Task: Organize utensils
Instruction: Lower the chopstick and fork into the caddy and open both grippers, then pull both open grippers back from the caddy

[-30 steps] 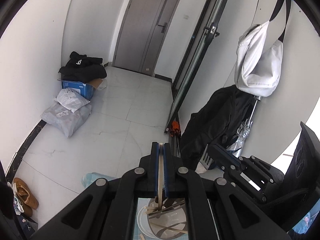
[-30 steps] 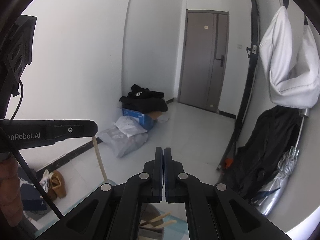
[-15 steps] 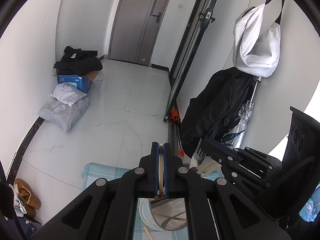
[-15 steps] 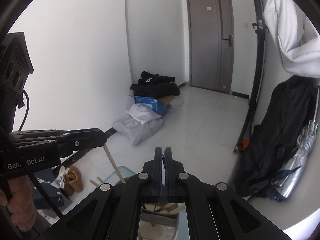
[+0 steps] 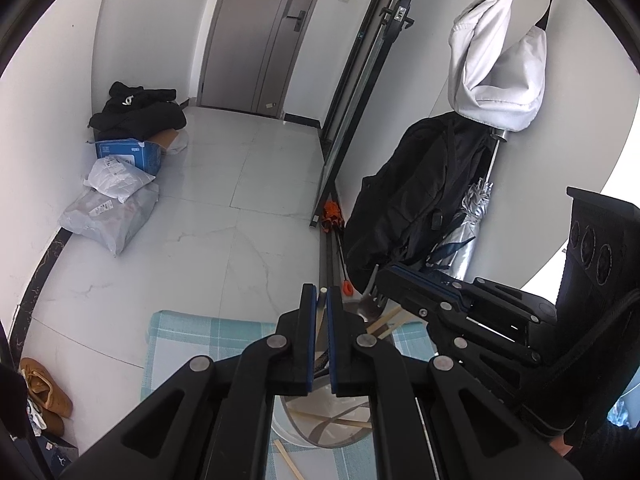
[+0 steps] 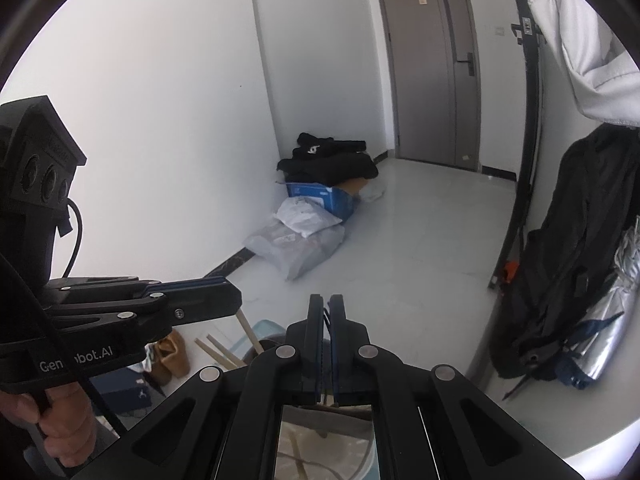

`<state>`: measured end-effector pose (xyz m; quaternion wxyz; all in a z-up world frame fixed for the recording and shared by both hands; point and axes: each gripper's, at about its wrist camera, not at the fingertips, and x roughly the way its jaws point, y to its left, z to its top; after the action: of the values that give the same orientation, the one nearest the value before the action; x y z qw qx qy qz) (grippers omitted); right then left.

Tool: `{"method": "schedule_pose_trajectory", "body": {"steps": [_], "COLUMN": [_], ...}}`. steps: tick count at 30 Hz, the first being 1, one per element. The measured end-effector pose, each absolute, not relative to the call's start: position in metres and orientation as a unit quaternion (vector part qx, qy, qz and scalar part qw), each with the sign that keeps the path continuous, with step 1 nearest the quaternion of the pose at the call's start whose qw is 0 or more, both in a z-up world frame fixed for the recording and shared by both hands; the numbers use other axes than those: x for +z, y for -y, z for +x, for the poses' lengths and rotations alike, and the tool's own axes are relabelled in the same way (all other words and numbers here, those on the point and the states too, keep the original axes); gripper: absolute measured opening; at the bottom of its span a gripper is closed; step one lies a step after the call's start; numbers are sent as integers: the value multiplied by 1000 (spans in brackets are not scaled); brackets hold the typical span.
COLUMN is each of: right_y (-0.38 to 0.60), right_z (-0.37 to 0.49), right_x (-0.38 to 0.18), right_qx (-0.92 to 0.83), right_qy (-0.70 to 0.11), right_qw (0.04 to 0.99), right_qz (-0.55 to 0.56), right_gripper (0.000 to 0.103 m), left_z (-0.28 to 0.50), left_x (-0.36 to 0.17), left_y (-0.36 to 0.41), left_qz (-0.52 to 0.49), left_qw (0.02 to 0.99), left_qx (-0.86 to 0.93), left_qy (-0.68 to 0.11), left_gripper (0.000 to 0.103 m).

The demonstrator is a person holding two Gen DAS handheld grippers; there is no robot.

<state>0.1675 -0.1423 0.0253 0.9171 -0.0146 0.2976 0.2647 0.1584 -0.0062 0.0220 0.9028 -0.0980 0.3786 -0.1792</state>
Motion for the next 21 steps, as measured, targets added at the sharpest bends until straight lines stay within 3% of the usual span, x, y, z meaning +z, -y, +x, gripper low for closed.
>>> {"method": "schedule_pose_trajectory", "body": {"steps": [9,14,17,19,21], "right_y": [138,151,164,173,181], "right_z": [170,162,153,147,140], "right_x": [10,15,22,26,30], "right_qx": [275,266,256,249,234], "right_qy": [-342,-333,-323,-319,-314], "right_qw": [898,905,911,914,919], "right_qz": [-18,2,19,33,44], "right_gripper": [3,9,22,26,36], "left_z": [160,154,146,139,133], "left_x": [7,12,22,29,34], "left_y": [9,4,2,1,0], "left_qz": [-110,-130,-129,-131,-132], "left_qw": [882,877,887,893,898], "left_qx": [-193,-189,-178,-167,-156], "left_qy": [-415,-422,-407,-396,-390], "left_gripper": [3,7,25,48,55]}}
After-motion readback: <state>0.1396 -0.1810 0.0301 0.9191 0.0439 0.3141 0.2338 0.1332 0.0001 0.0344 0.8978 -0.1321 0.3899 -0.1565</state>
